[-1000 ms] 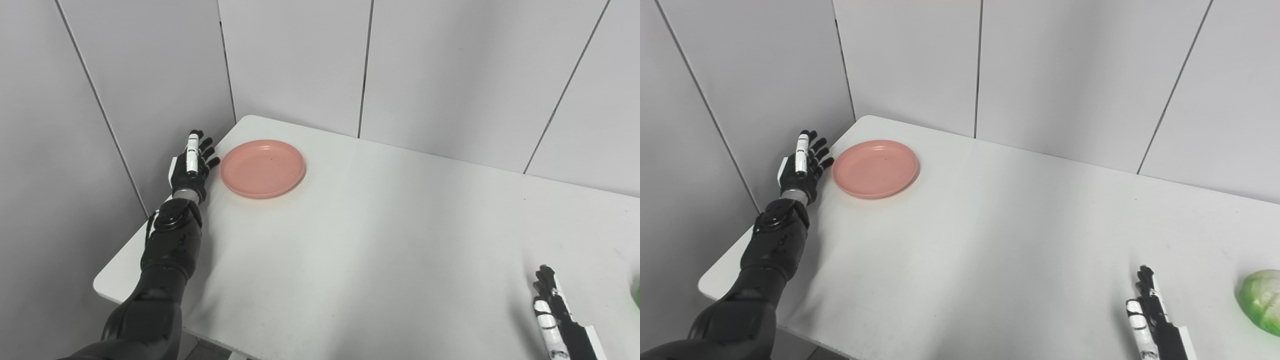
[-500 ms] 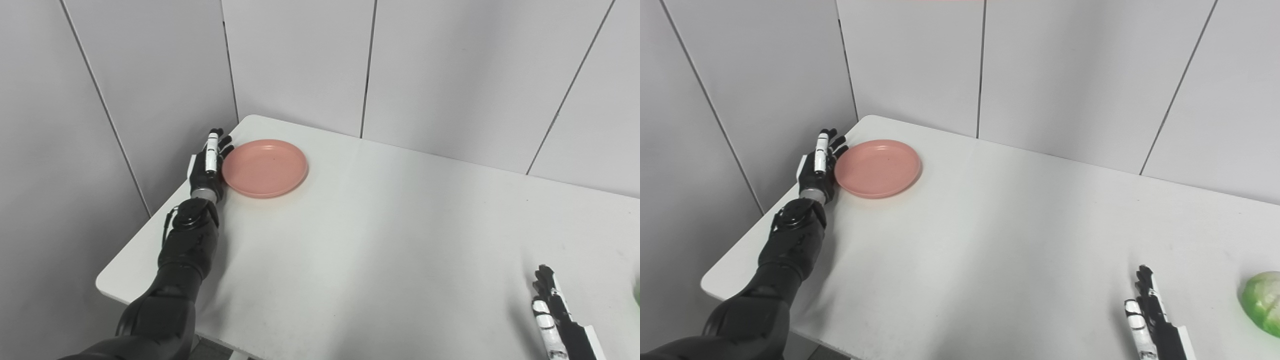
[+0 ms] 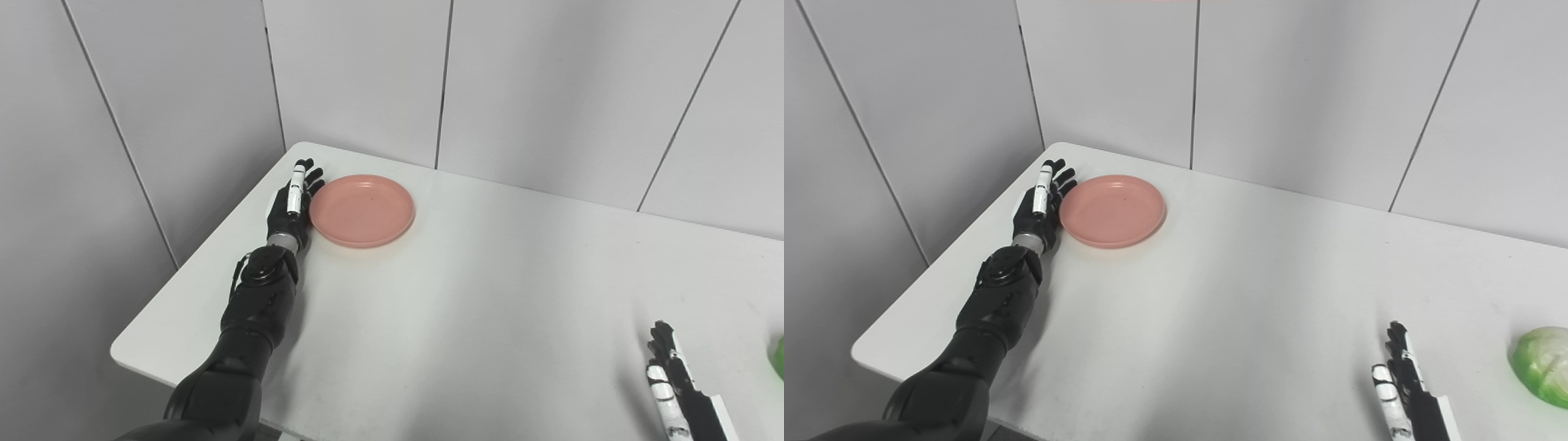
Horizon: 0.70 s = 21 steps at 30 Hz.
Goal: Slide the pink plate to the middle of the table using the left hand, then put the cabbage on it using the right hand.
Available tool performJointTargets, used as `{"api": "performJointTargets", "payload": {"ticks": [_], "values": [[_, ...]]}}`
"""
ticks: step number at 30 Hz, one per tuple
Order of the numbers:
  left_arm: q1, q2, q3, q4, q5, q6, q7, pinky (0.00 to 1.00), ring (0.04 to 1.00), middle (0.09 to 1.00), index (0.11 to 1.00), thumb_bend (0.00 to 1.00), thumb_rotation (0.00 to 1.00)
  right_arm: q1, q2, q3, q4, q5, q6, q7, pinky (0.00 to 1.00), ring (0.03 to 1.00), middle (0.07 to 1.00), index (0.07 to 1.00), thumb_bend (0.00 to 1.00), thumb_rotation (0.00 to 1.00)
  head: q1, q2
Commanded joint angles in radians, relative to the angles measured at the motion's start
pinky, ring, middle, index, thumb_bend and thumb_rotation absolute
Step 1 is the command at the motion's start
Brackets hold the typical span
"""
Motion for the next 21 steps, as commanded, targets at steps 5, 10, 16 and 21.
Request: {"api": "performJointTargets", "payload": {"ticks": [5,10,16,21], "values": [[-0.010,-0.027,0.000,0.030,-0.019,0.047,-0.043,0.91,0.912,0.912,0.906,0.44,1.00,-0.014,0.006,0.003,-0.015,-0.015,-0.025,-0.014,0.99,0.989,0.996,1.000,0.24,1.00,-0.015,0.008],[-0.012,-0.048,-0.011,0.039,-0.008,0.047,-0.050,0.88,0.890,0.891,0.884,0.44,1.00,-0.012,0.015,0.003,-0.013,-0.012,-0.022,-0.017,0.99,0.991,0.998,1.000,0.26,1.00,-0.024,0.014],[-0.005,-0.075,-0.041,0.010,0.002,0.068,-0.075,0.89,0.907,0.902,0.894,0.45,1.00,-0.015,0.014,0.004,-0.002,-0.020,-0.035,-0.017,0.98,0.990,0.997,0.999,0.27,1.00,-0.032,0.016],[0.000,-0.108,-0.058,-0.019,0.002,0.090,-0.079,0.90,0.910,0.909,0.897,0.44,1.00,-0.011,0.022,0.003,-0.014,-0.007,-0.008,-0.010,0.99,0.993,0.999,1.000,0.29,1.00,-0.042,0.020]]}}
